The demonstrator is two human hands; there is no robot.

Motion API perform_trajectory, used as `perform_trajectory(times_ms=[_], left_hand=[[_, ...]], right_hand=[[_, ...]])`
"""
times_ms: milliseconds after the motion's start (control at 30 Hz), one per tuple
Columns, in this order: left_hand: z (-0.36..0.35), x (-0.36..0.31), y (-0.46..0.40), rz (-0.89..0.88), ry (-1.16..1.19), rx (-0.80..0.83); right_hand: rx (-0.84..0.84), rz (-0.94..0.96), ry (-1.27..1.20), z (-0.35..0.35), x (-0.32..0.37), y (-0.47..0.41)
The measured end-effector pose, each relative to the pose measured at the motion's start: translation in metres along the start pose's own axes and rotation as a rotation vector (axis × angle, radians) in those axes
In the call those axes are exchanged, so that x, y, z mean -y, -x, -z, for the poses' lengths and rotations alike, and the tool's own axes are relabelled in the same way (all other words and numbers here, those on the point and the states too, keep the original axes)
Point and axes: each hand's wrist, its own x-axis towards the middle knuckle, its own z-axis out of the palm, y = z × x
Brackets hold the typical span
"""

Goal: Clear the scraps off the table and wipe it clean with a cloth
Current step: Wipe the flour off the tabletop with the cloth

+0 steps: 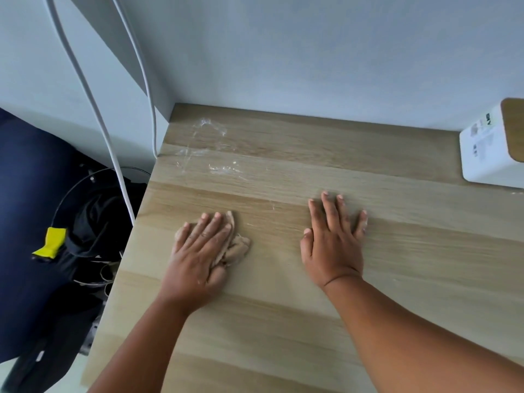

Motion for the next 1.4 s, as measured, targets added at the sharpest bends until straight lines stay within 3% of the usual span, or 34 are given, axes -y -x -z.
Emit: perform_trajectory(times_ms=[133,233,333,533,800,1067,1233,1400], left_hand=[[-0.001,-0.004,-0.032,0.296,-0.039,-0.041],[-0.008,-0.020,-0.067,0.383,-0.026,-0.035],[-0.018,-0.036,-0.090,0.264,-0.072,0.022],[-0.037,-0.058,-0.075,-0.177,-0.147,0.037],[-0.035,-0.039,-0.017,-0.237,-0.104,-0.008],[0.004,0.035,0.002,0.034,-0.068,-0.036],[0.020,0.068,-0.046,0.297,-0.104,-0.026],[0.015,0.063,-0.107,0.429,-0.082,-0.079]], right_hand=[[0.013,-0.003,0.003,0.002,0.001,0.000],[0.002,-0.009,-0.003,0.002,0.002,0.000],[-0.014,-0.006,-0.002,0.000,0.000,0.000],[-0.031,-0.005,0.021,-0.002,0.000,0.000],[-0.053,-0.016,0.009,-0.003,0.002,0.000],[-0.073,-0.027,-0.005,-0.001,0.004,0.003],[-0.061,-0.032,-0.003,0.000,0.004,0.002],[-0.060,-0.032,0.011,-0.001,0.004,0.001]])
